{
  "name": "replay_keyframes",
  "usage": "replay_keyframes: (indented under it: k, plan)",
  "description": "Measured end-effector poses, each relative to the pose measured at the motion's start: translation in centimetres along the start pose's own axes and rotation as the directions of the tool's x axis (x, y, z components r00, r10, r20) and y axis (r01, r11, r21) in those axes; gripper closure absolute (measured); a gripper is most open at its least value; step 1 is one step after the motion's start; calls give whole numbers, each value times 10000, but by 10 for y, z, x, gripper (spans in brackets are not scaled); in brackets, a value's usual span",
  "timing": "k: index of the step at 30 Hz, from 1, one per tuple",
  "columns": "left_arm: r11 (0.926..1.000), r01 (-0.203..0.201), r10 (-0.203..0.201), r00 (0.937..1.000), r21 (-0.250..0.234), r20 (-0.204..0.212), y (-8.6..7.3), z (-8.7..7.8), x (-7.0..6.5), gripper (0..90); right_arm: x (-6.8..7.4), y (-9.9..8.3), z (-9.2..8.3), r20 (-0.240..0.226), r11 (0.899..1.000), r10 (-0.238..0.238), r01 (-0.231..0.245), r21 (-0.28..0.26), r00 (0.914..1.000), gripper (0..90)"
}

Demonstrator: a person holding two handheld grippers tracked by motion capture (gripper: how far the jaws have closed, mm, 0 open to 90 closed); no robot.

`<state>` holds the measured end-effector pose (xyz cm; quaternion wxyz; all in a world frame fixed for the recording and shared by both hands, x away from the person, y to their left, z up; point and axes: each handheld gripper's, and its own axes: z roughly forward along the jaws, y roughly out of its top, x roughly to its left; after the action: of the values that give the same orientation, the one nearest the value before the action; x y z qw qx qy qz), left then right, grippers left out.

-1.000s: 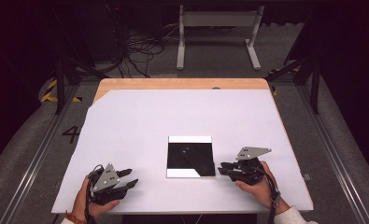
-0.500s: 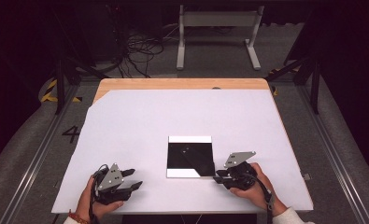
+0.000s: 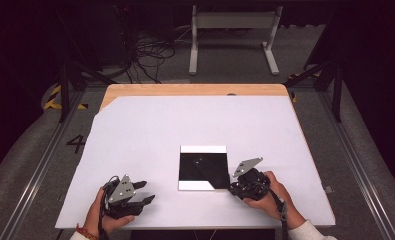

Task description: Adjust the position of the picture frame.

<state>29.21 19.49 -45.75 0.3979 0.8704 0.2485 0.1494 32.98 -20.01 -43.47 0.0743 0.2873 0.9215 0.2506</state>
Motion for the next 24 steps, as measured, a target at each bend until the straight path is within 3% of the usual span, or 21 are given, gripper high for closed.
replay_keyframes:
  k: [8, 12, 24]
  plan:
    - [9999, -25, 23, 9999, 103, 145, 1, 3, 0, 460, 0, 6, 1, 39, 9989, -68, 66, 460, 10000, 762]
    - [9999, -7, 5, 9999, 126, 166, 1, 4, 0, 457, 1, 5, 1, 24, 9993, -169, 169, 337, 9999, 770]
    - [9999, -49, 47, 9998, 136, 181, 1, 4, 0, 456, -3, 1, 1, -341, 9998, 135, -141, -170, 9993, 785]
